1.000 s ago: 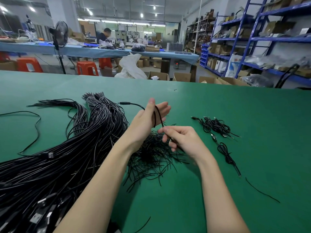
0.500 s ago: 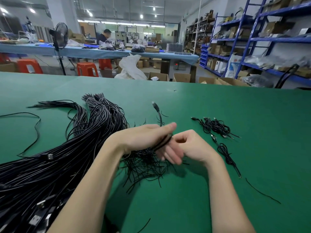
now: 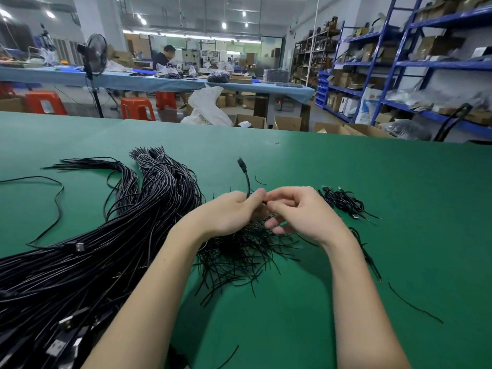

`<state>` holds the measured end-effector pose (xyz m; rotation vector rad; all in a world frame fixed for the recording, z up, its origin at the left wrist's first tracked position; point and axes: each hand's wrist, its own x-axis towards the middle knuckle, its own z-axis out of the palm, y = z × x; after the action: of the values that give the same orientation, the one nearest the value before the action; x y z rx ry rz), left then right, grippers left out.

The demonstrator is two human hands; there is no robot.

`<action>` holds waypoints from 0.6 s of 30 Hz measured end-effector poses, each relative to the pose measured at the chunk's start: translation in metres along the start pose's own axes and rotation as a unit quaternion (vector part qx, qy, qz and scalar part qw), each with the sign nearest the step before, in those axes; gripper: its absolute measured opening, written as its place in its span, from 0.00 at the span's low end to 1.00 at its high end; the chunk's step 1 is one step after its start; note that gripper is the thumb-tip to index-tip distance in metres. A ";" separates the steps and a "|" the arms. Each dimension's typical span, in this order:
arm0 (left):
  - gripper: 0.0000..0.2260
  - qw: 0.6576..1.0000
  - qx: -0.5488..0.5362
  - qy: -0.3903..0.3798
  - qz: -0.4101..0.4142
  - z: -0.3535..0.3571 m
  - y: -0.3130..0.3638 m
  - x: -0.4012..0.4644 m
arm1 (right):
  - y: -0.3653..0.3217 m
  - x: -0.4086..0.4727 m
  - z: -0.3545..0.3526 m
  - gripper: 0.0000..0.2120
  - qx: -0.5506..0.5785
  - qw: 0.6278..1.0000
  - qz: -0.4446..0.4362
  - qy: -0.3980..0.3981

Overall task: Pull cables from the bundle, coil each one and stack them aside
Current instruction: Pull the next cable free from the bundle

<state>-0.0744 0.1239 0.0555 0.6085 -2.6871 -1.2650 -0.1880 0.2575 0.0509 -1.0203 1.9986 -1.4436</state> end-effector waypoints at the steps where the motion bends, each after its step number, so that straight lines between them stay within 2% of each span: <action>1: 0.29 0.999 -0.030 0.013 0.006 0.000 -0.001 0.001 | 0.001 0.001 0.000 0.04 0.010 1.000 0.002 0.004; 5: 0.27 0.988 -0.140 0.051 0.031 0.003 0.003 0.001 | 0.005 0.002 0.000 0.04 0.020 1.000 0.010 -0.010; 9: 0.23 0.954 -0.281 0.071 0.071 0.004 0.012 0.002 | 0.015 0.002 0.002 0.06 -0.059 0.998 0.009 -0.020; 11: 0.23 0.953 -0.285 0.066 0.079 0.004 0.015 0.002 | 0.014 0.002 0.006 0.10 -0.084 0.996 -0.004 -0.026; 14: 0.23 0.952 -0.283 0.083 0.078 0.008 0.016 0.000 | 0.008 0.005 0.017 0.27 -0.126 0.989 0.034 -0.066; 15: 0.23 0.952 -0.281 0.091 0.075 0.010 0.017 0.000 | 0.008 0.006 0.020 0.30 -0.148 0.985 0.047 -0.072; 18: 0.22 0.955 -0.272 0.101 0.066 0.017 0.020 0.003 | 0.013 0.010 0.028 0.29 -0.207 0.971 0.079 -0.095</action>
<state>-0.0880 0.1459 0.0596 0.4415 -2.0404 -1.6954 -0.1778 0.2351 0.0296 -1.0884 2.2266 -0.8285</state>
